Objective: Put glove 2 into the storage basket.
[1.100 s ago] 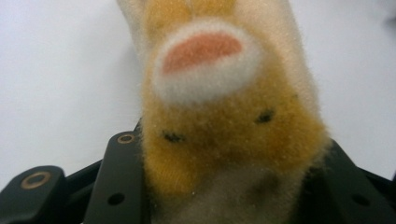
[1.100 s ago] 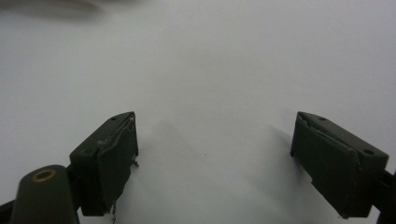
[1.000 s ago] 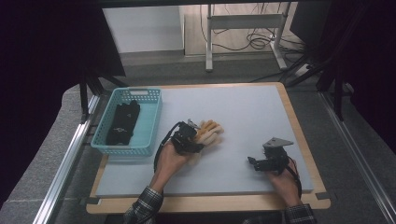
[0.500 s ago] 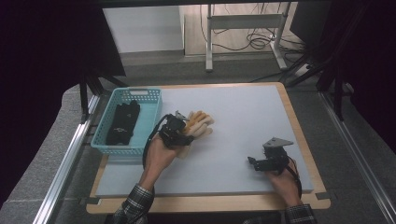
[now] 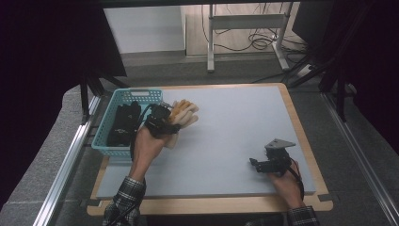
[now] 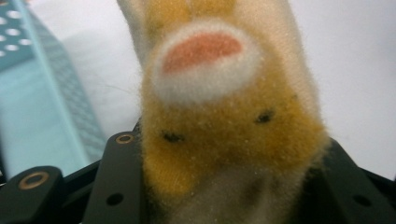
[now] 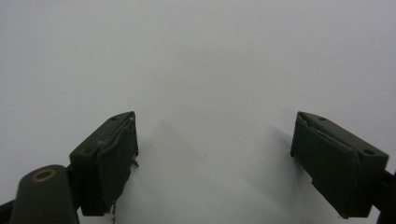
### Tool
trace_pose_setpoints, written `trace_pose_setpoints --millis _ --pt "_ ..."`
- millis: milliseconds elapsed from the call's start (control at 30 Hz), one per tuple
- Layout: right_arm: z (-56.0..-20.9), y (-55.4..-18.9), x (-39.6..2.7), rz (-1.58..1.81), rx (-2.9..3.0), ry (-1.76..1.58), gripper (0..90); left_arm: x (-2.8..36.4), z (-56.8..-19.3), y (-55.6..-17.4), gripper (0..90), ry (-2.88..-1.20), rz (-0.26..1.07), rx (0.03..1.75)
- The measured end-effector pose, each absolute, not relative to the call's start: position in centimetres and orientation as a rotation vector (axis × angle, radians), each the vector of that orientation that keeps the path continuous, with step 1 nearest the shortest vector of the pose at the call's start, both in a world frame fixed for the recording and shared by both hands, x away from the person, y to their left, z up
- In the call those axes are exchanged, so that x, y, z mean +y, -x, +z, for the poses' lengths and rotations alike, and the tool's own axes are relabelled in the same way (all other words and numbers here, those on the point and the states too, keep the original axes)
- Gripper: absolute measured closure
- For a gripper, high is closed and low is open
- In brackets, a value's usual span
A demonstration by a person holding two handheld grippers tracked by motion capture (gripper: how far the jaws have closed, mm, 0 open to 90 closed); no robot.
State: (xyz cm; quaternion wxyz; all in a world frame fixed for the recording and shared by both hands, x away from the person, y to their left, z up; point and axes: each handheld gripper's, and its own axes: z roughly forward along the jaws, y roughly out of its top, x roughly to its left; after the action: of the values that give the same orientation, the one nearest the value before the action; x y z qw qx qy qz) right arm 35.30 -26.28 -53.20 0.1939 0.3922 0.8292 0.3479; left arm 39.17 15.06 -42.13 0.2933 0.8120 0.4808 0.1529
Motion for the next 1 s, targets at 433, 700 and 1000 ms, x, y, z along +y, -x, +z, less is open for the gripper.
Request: trace_pose_setpoints --millis 433,700,1000 --pt "-53.2 -35.3 -26.3 0.977 2.325 -1.100 14.3 18.8 -41.1 -40.6 52.9 -2.109 0.468 1.407" --pt "-53.2 -35.3 -26.3 0.976 2.325 -1.100 14.3 22.2 -40.4 -40.9 52.4 -2.065 0.519 1.500" --pt "-53.2 -35.3 -26.3 0.977 2.325 -1.101 14.3 24.9 -41.4 -42.2 51.7 -2.039 0.537 1.629"
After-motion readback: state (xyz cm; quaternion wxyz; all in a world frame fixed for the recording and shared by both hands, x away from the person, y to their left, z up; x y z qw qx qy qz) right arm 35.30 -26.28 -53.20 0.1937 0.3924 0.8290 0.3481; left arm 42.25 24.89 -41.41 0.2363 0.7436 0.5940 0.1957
